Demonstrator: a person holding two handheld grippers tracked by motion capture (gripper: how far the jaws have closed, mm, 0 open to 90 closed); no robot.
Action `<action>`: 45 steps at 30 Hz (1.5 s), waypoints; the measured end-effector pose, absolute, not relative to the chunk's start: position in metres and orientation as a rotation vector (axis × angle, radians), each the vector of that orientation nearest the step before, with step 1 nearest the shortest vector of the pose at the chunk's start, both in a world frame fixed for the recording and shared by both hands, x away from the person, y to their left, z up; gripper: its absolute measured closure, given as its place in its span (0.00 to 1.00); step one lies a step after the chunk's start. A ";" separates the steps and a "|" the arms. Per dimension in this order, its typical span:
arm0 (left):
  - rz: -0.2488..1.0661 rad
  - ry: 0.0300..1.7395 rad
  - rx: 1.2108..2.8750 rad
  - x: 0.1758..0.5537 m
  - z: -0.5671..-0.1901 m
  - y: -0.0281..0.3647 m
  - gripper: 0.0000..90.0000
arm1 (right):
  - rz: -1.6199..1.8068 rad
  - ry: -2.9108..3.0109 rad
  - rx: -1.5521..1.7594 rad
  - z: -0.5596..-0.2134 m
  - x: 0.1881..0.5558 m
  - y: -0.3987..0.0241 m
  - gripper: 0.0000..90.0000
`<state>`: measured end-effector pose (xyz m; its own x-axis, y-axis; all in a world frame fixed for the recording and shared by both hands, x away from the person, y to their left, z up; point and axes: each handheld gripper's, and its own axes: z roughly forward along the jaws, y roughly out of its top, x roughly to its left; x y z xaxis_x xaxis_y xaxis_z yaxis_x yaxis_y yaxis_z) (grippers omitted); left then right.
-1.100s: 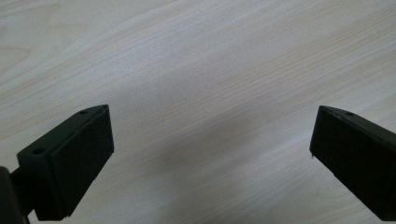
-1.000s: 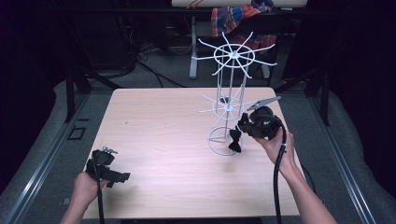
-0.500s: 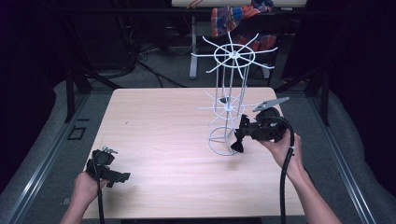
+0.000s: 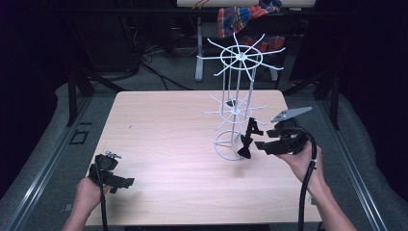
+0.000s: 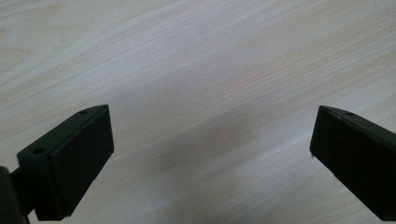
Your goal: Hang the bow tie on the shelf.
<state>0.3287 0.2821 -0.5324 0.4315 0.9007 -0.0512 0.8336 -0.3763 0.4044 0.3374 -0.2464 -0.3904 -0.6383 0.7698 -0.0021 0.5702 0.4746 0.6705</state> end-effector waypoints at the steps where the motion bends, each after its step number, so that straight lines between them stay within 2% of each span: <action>1: 0.251 1.479 2.320 0.329 -0.532 0.282 0.00 | 0.928 2.422 1.139 -0.391 0.336 -0.248 0.38; 11: 0.250 1.477 2.322 0.329 -0.532 0.282 0.00 | 0.912 2.436 1.152 -0.405 0.322 -0.263 0.23; 17: 0.250 1.478 2.325 0.329 -0.532 0.281 0.00 | 0.874 2.467 1.164 -0.421 0.313 -0.271 0.18; 32: 0.246 1.479 2.330 0.329 -0.532 0.280 0.00 | 0.806 2.525 1.299 -0.474 0.291 -0.303 0.16; 45: 0.247 1.459 2.334 0.329 -0.532 0.278 0.00 | 0.693 2.575 1.363 -0.502 0.293 -0.303 0.16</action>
<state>0.3288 0.2783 -0.5316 0.4472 0.8931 -0.0491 0.8271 -0.3920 0.4027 0.2933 -0.3028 -0.5020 -0.5769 0.8125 0.0838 0.7447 0.4811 0.4625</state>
